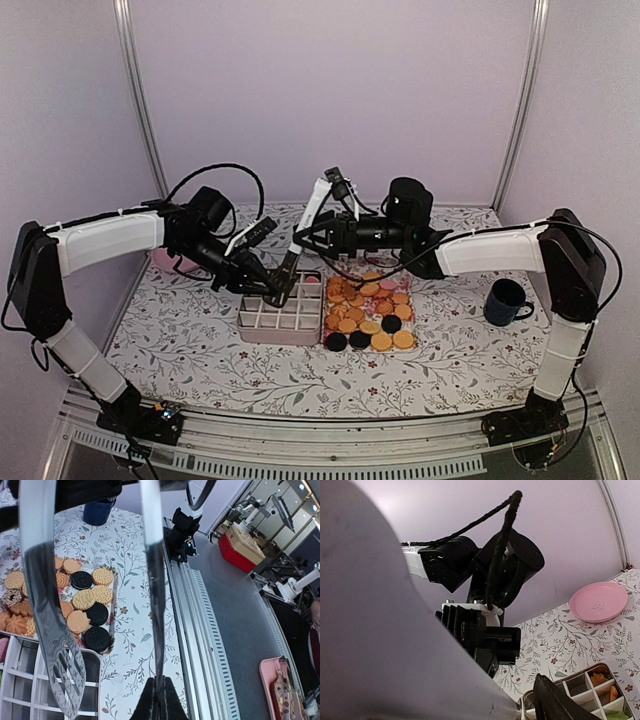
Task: Pack the cookies
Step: Adjust the clamp.
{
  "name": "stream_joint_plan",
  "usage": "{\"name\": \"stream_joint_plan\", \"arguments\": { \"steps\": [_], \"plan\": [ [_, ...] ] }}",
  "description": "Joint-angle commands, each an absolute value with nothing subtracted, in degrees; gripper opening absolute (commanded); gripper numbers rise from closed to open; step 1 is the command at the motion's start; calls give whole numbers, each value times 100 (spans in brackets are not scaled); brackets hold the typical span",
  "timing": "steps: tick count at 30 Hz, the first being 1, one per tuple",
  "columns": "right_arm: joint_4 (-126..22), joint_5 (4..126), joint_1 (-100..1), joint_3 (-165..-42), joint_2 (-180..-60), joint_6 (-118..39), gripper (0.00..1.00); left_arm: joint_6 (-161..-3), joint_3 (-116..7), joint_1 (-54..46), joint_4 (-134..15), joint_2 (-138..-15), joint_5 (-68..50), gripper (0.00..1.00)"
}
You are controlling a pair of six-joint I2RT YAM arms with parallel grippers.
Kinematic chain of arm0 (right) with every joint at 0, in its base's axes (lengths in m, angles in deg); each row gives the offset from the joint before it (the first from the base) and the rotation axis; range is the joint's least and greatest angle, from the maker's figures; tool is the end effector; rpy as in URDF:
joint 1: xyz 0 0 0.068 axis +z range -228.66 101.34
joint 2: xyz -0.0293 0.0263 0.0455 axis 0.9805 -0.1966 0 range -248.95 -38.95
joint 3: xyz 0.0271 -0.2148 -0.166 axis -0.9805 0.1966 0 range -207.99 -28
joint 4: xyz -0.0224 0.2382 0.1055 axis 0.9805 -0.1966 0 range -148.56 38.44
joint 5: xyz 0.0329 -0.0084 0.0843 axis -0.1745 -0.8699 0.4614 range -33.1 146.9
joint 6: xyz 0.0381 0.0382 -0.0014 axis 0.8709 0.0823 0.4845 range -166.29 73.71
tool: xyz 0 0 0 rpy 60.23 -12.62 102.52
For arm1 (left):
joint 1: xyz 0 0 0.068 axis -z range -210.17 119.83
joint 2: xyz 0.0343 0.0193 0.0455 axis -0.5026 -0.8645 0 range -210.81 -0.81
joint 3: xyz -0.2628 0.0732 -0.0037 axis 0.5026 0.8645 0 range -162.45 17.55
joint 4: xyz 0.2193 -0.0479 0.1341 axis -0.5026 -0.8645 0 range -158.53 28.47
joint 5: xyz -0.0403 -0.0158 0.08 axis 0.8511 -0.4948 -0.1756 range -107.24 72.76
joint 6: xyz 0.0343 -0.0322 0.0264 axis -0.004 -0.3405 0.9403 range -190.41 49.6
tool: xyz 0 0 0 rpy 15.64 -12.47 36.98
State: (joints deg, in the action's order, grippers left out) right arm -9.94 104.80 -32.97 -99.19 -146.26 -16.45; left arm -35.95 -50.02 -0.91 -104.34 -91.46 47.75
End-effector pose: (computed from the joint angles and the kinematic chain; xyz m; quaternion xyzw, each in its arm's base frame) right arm 0.2809 0.3256 0.2790 -0.3824 0.5671 0.6301 0.3677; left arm 0.2532 -0.1789 0.2553 0.5307 0.6414 -0.5168 0.1997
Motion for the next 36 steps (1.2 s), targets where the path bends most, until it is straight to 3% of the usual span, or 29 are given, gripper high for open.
{"name": "stream_joint_plan", "arguments": {
  "steps": [1,8,19,30,36],
  "plan": [
    [-977,10725,-3370,-9976,-14452,-1691,69,-3472,-5128,-65,-10511,-9027,4807,0],
    [-1135,10901,-3549,-10086,-14380,-1718,67,-3450,-5135,-64,-10558,-9072,4805,0],
    [-1789,11140,-3606,-10649,-14463,-2072,71,-3415,-5052,-57,-10604,-9032,4776,0],
    [-4970,11831,-3603,-11920,-14792,-3637,66,-3066,-5111,-64,-10933,-9052,4411,0],
    [-5632,11529,-3596,-12029,-14747,-4204,66,-3103,-5189,-64,-10943,-9074,4396,0]
  ]
}}
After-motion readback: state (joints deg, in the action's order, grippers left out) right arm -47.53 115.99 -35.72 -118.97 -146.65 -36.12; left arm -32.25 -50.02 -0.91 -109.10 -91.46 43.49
